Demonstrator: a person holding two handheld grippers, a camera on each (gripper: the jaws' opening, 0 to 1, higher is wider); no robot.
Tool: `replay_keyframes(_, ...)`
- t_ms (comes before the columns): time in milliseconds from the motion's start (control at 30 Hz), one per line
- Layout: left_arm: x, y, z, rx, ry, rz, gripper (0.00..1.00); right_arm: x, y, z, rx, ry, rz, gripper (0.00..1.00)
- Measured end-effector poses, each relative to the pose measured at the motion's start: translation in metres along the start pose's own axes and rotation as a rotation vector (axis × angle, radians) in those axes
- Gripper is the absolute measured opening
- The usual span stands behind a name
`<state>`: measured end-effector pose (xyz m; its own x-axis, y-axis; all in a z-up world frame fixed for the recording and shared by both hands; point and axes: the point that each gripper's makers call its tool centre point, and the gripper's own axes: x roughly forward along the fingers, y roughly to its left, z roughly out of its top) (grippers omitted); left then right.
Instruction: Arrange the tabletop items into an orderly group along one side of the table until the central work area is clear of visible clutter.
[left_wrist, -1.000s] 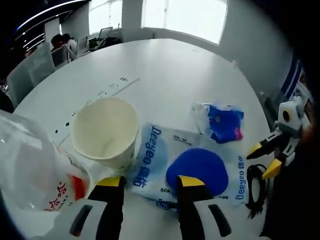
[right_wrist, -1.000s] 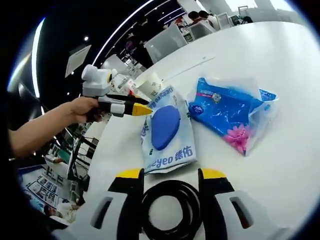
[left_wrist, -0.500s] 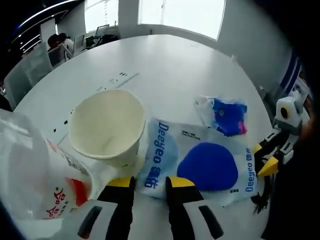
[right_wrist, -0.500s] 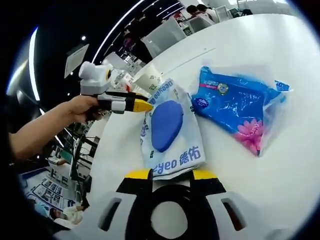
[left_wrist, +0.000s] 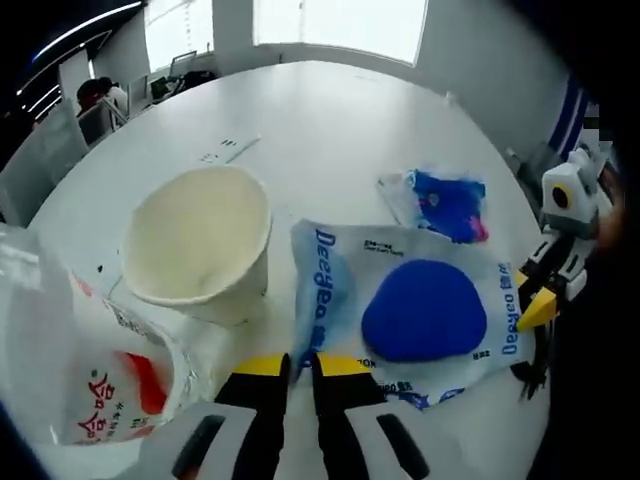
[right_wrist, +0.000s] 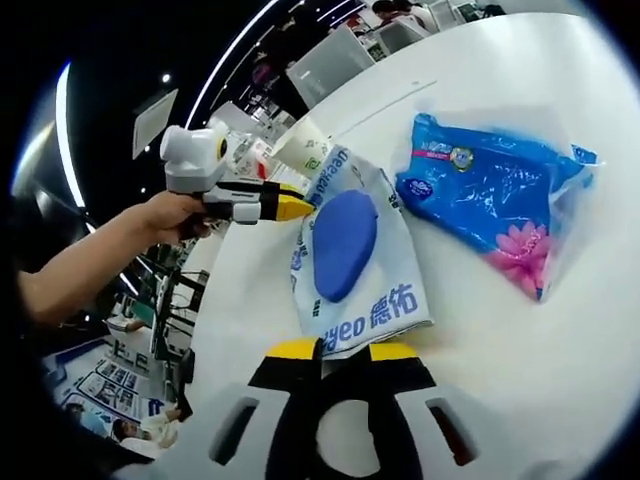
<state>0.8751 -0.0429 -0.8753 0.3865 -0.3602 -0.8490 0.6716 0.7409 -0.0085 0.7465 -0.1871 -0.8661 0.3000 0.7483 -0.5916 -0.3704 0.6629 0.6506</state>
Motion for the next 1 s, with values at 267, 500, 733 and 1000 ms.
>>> replay_keyframes(267,-0.006,-0.007,-0.003,-0.004,0.020,-0.029,0.00,-0.007,-0.004,0.004,0.014,-0.014,-0.002,0.05)
replay_keyframes(500,-0.015,-0.016,-0.004,-0.026,0.028,-0.043,0.00,-0.013,-0.009,0.006,0.020,-0.032,-0.014,0.03)
replay_keyframes(733,-0.026,-0.025,-0.008,-0.052,0.026,-0.050,0.00,-0.025,-0.011,0.017,0.001,-0.077,-0.025,0.01)
replay_keyframes(1000,-0.041,-0.041,-0.003,-0.089,-0.010,-0.037,0.00,-0.041,-0.014,0.020,-0.022,-0.101,-0.040,0.00)
